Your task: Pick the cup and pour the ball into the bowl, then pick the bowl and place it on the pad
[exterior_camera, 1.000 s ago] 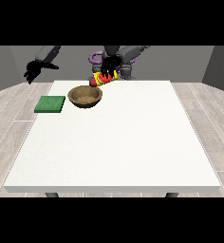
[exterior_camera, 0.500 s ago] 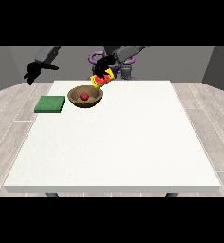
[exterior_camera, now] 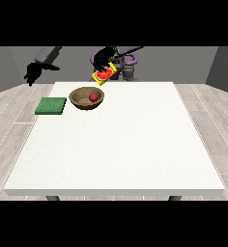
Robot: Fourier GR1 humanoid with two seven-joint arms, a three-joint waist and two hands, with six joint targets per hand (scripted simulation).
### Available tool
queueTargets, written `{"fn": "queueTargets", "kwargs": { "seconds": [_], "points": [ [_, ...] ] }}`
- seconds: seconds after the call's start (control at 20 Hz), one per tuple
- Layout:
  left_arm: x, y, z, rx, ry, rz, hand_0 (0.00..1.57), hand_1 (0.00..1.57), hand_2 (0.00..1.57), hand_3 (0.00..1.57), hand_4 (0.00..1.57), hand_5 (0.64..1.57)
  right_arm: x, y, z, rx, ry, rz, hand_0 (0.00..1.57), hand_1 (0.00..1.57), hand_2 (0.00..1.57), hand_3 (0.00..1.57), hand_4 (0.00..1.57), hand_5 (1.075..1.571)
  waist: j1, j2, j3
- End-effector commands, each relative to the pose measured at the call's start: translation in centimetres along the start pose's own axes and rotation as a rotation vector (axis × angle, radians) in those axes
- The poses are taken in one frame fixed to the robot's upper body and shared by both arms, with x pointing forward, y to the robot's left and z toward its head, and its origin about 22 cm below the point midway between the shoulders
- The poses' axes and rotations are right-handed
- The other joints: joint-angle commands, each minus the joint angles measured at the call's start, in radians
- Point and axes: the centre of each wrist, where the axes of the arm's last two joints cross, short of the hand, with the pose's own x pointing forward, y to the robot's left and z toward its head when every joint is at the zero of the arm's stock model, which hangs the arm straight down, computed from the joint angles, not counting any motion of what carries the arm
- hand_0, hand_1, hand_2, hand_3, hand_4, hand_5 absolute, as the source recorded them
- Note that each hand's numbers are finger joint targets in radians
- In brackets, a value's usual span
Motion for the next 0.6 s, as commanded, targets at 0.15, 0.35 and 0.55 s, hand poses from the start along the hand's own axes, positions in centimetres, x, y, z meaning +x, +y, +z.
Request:
{"fn": "queueTargets", "kwargs": {
  "seconds": [0.15,0.35,0.55],
  "points": [
    [0.4,2.3,0.4,0.02,-0.012,-0.005,1.52,1.52,1.57,1.57,1.2,1.462,-2.4,1.1,1.2,0.009,0.085,-0.042,0.0,0.0,0.0,0.0,0.43,1.555,0.021,-0.003,-0.0004],
    [-3.9,-0.6,1.9,0.118,0.203,0.384,0.0,0.0,1.57,1.57,1.27,1.452,-1.1,-0.3,0.9,-0.021,0.095,-0.068,0.0,0.0,0.0,0.0,0.47,1.558,0.105,0.006,-0.0048],
    [-8.9,-2.2,3.4,0.192,0.382,0.598,0.4,0.4,1.57,1.57,1.0,1.57,-0.7,-2.1,1.7,-0.075,0.108,-0.064,0.0,0.0,0.0,0.0,0.47,1.558,0.167,0.005,-0.0052]
  ]
}}
